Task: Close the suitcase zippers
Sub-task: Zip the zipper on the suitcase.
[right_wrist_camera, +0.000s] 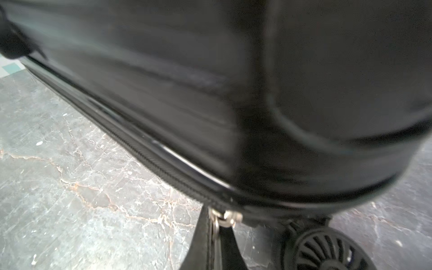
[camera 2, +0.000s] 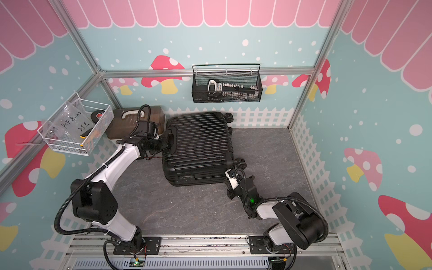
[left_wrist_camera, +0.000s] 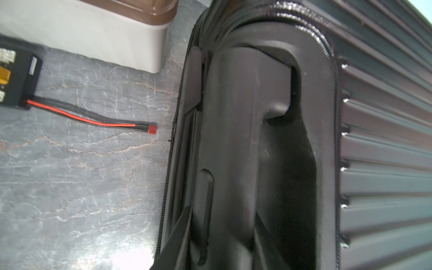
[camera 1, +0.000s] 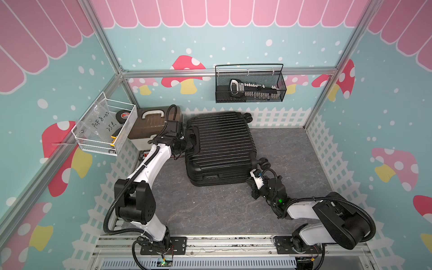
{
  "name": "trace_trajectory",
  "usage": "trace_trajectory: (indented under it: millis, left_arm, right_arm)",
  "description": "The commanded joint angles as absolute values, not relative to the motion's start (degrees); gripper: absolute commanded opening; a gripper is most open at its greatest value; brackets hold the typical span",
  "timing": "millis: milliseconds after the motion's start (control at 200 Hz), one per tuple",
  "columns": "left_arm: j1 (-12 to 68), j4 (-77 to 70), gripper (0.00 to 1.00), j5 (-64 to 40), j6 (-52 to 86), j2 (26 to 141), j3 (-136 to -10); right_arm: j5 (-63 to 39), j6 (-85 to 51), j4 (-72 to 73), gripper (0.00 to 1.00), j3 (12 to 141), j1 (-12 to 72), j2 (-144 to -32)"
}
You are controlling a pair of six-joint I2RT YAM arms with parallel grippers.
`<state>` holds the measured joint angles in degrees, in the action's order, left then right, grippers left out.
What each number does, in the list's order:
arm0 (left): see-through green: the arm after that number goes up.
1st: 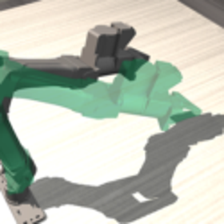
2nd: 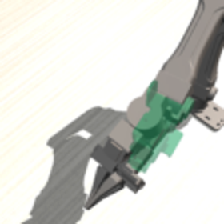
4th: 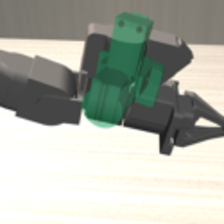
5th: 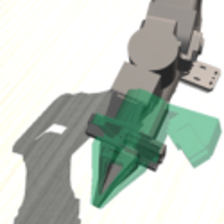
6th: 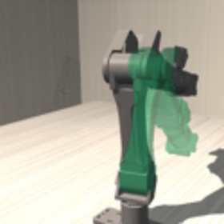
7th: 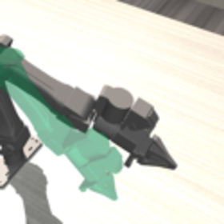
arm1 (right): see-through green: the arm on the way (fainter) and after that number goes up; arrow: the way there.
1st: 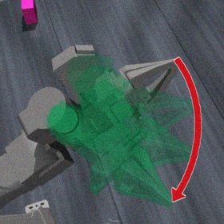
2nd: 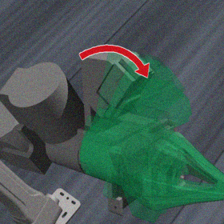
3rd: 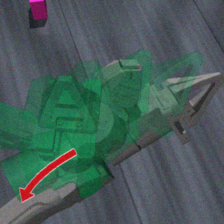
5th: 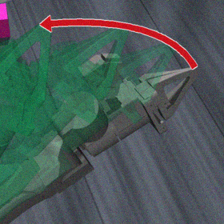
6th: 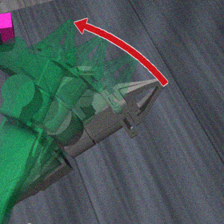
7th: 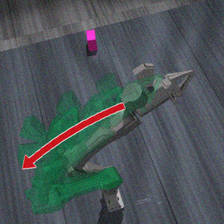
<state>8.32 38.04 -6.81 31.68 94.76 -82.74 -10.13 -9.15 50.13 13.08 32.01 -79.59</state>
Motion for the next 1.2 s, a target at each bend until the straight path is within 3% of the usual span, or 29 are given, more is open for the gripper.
trace_trajectory:
  millis: [0,340,620,1196]
  left_arm:
    - [10.1,28.9,0.00,-10.5,49.1,93.6,-83.1]
    - [16.3,19.9,0.00,-3.4,60.7,91.3,-77.6]
    - [23.2,18.9,0.00,10.7,73.7,85.5,-71.2]
    - [33.1,14.2,0.00,17.8,82.6,84.7,-68.1]
  right_arm:
    - [-17.3,-5.4,49.6,0.00,13.4,34.6,-75.4]
    - [-15.3,-4.9,44.9,0.00,14.2,36.6,-72.8]
    - [-13.1,-6.4,44.9,0.00,16.3,40.0,-74.0]
    - [-6.7,-6.4,46.2,0.00,24.9,53.8,-82.2]
